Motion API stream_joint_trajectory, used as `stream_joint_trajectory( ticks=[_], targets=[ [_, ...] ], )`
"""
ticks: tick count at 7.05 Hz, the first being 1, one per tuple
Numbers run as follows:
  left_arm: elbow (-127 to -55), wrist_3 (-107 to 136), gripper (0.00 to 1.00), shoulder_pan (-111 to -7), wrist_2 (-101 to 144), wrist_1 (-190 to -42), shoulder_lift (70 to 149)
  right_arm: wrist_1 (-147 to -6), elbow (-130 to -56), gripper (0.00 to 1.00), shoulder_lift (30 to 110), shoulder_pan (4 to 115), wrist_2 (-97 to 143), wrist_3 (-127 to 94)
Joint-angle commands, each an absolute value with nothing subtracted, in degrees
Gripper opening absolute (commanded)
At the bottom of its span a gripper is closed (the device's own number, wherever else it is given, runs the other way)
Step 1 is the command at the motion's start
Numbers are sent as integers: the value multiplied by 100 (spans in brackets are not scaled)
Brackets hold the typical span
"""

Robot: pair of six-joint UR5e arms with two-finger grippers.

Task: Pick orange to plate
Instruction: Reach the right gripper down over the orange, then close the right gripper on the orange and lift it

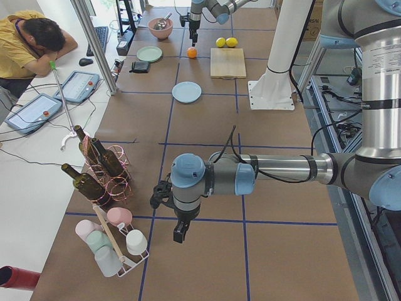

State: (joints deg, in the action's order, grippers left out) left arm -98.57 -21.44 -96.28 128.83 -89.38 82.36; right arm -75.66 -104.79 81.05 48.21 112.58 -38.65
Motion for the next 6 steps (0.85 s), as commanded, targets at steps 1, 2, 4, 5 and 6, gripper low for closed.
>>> stream_joint_trajectory(
  ticks=[1,2,4,5,6],
  targets=[
    [-9879,-2145,100,-9633,12885,-8938,8235,-7559,-10223,100,8025,4563,10961,-3902],
    [-9905,-2145,100,-9633,12876,-8938,8227,-7559,-10204,100,7981,4562,10960,-3963],
    [-9914,-2145,100,-9633,12885,-8938,8227,-7559,-10178,100,7972,4535,10951,-3973],
    [-9914,-2145,100,-9633,12876,-8938,8227,-7559,-10160,100,7963,4526,10942,-3973],
    [-9914,-2145,100,-9633,12885,-8938,8227,-7559,-10151,100,7963,4509,10942,-3973]
  ],
)
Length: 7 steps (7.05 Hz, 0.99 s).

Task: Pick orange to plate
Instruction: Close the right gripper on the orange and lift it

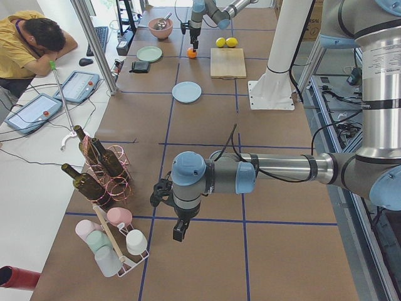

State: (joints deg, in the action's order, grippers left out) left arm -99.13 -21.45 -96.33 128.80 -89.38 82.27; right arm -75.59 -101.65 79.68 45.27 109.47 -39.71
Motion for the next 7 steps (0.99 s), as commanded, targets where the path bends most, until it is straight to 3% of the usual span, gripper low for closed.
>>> stream_joint_trajectory(
  ticks=[1,7],
  targets=[
    [-9914,-2145,100,-9633,12885,-8938,8227,-7550,-10047,100,7937,4474,10925,-3973],
    [-9914,-2145,100,-9633,12885,-8938,8227,-7567,-9528,100,7690,4210,10494,-3973]
  ],
)
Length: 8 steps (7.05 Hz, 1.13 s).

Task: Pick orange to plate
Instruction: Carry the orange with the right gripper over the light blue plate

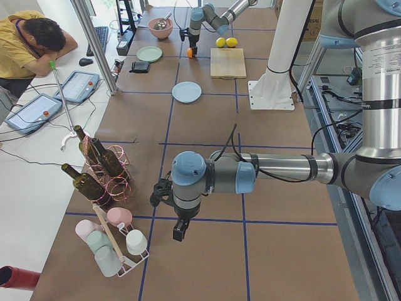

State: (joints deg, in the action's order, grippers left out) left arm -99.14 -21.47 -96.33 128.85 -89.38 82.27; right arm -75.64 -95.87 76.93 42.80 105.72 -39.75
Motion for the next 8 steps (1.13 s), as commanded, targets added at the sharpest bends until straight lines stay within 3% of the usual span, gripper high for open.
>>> stream_joint_trajectory(
  ticks=[1,2,3,4,5,6,8],
  targets=[
    [-9914,-2153,100,-9633,12885,-8938,8227,-7559,-9536,100,7690,4210,10494,-3973],
    [-9923,-2153,100,-9633,12885,-8938,8227,-7559,-9536,71,7682,4175,10494,-3981],
    [-9914,-2145,100,-9633,12885,-8938,8235,-7567,-9606,26,7638,4166,10503,-3981],
    [-9914,-2145,100,-9633,12885,-8938,8227,-7646,-9641,7,7359,4175,10520,-4077],
    [-9923,-2153,100,-9642,12885,-8938,8227,-7733,-9607,0,6956,4123,10512,-4565],
    [-9984,-2153,100,-9642,12876,-8938,8209,-8439,-9580,0,6256,4009,10512,-4944],
    [-10002,-2145,100,-9642,12876,-8930,8209,-9804,-9057,9,4604,3693,10477,-5719]
  ],
)
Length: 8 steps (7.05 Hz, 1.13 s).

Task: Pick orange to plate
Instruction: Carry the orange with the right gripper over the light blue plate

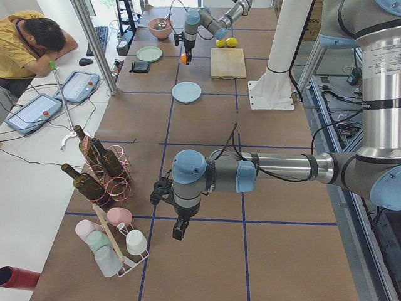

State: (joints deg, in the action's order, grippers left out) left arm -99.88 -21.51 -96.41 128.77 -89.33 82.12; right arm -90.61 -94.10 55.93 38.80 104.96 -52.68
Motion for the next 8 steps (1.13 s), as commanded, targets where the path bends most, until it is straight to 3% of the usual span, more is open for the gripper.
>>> stream_joint_trajectory(
  ticks=[1,2,3,8],
  targets=[
    [-10002,-2145,100,-9642,12885,-8930,8218,-9800,-8183,9,3831,3430,10155,-6192],
    [-10002,-2145,100,-9633,12885,-8930,8218,-9800,-7295,10,3162,3167,9856,-6518],
    [-10002,-2145,100,-9633,12885,-8921,8226,-9791,-6869,12,2938,3016,9792,-6678],
    [-10002,-2153,100,-9642,12885,-8921,8183,-9721,-6610,14,2979,2733,9457,-6995]
  ],
)
